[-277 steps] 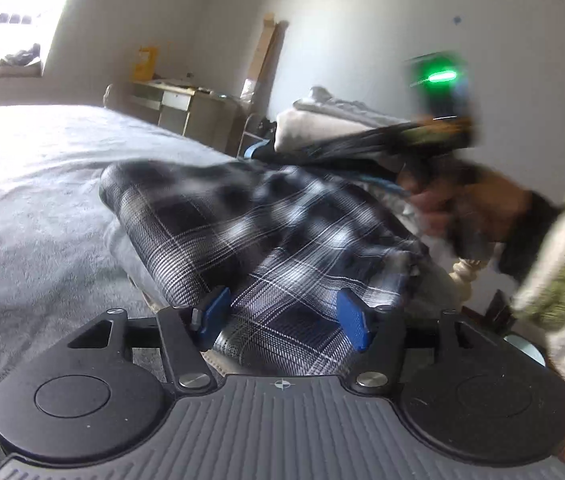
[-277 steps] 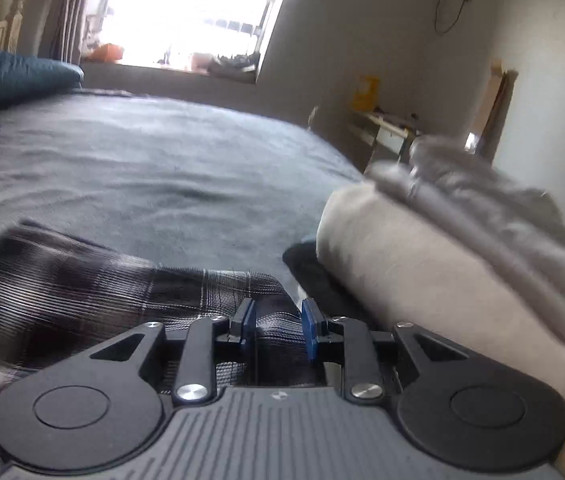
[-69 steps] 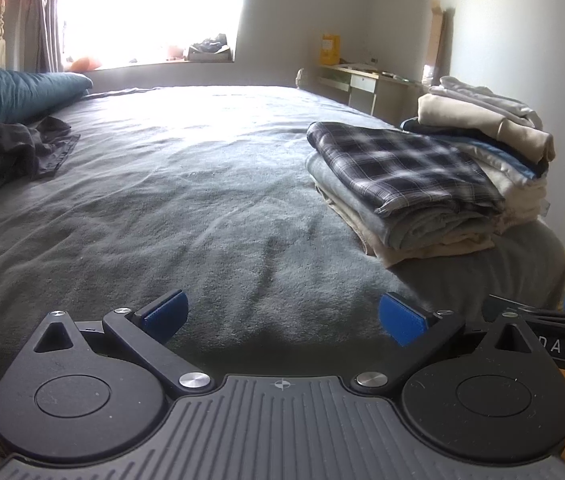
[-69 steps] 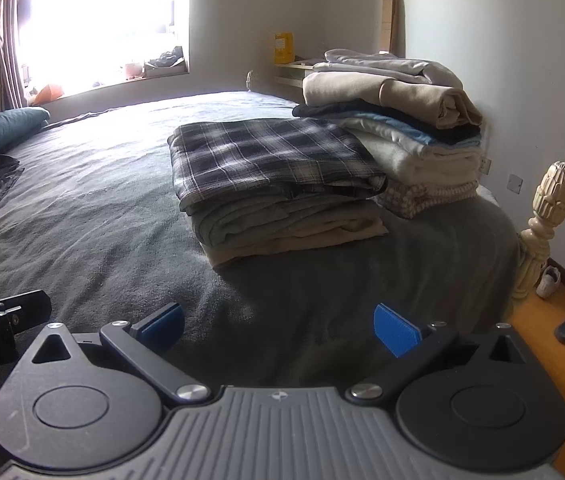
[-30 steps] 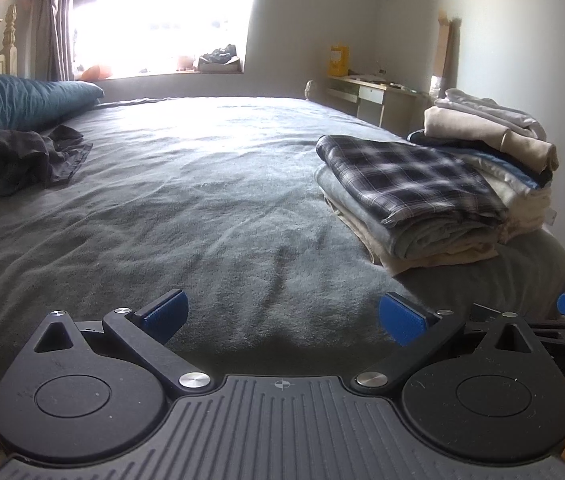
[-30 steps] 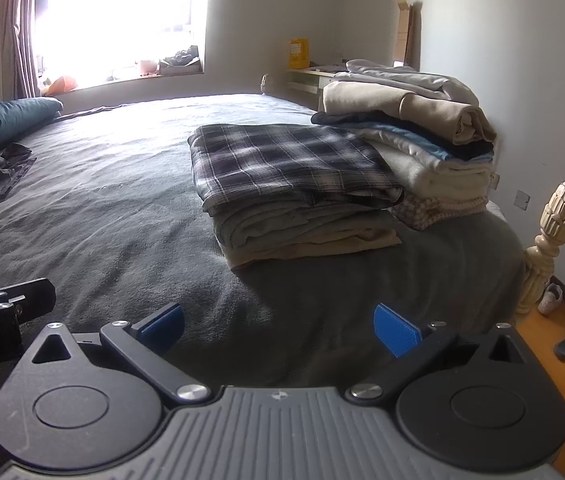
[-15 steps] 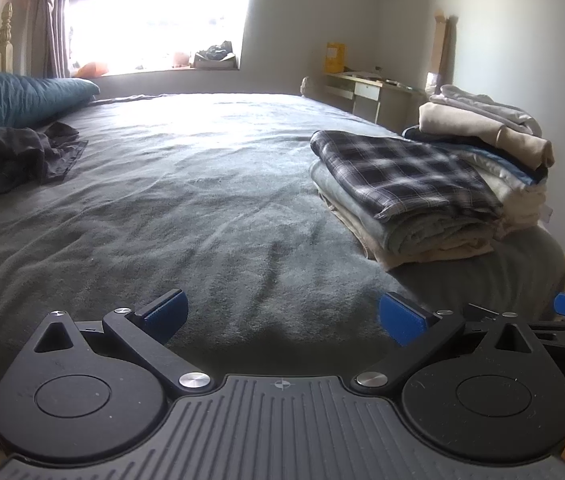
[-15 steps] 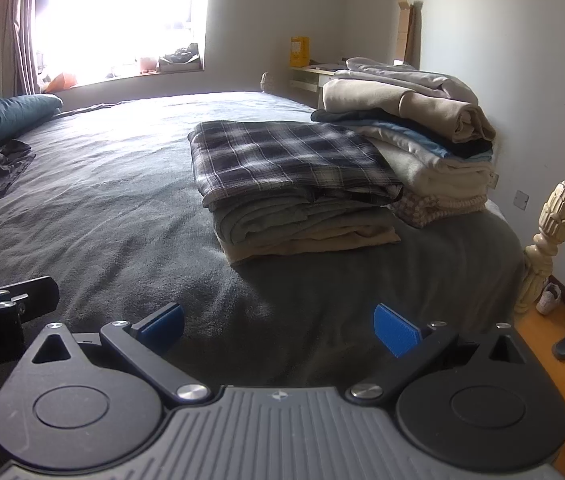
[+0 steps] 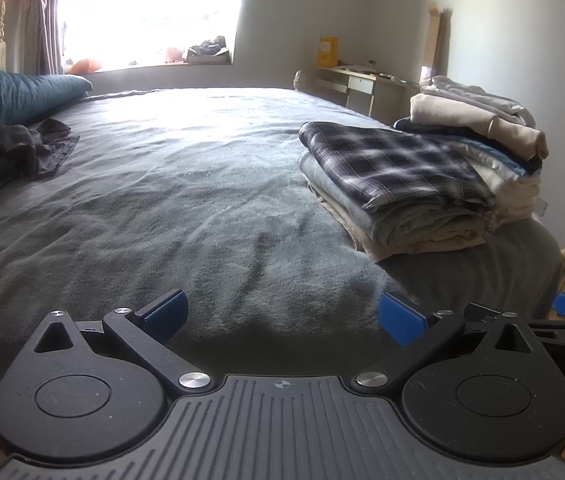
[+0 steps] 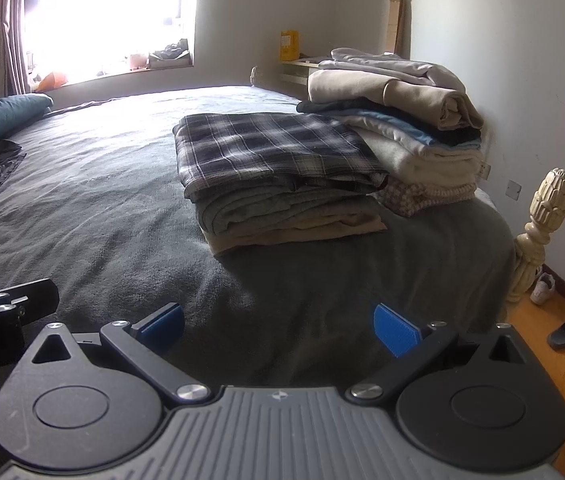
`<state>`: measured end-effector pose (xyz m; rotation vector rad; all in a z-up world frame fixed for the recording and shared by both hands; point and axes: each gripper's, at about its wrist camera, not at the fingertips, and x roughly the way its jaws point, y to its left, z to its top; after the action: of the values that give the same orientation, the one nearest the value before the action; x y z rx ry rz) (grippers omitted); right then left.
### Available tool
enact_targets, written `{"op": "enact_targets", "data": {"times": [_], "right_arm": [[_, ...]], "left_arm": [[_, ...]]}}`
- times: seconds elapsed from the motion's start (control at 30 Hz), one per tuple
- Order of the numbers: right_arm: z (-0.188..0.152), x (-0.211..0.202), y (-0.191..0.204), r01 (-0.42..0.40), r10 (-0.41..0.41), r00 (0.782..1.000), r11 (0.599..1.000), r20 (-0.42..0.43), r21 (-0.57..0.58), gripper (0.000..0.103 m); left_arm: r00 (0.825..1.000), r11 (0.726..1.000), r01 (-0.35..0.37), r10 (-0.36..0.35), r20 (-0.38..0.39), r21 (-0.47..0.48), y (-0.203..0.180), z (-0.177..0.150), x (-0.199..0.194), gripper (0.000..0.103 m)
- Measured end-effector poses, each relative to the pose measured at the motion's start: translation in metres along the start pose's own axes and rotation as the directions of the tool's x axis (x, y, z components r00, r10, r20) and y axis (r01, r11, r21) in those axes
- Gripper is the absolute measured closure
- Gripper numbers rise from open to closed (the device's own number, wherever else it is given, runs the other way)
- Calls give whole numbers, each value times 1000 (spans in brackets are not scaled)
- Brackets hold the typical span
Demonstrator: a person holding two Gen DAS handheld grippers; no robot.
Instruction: Fold clothes
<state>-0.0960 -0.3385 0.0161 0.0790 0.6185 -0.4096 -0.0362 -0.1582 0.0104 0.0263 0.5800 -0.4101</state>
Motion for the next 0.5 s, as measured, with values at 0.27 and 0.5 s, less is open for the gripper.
{"op": "enact_targets", "data": {"times": [0.27, 0.5], "right_arm": [[-2, 0, 1, 0, 0, 1000, 1000, -6, -2, 0], [-2, 0, -3, 16, -16, 1000, 1000, -7, 6, 0]], "left_arm": [[1000, 1000, 2, -2, -8, 7, -3, -2, 1, 0], [1000, 1000, 12, -12, -18, -12, -9, -3, 4, 0]]}}
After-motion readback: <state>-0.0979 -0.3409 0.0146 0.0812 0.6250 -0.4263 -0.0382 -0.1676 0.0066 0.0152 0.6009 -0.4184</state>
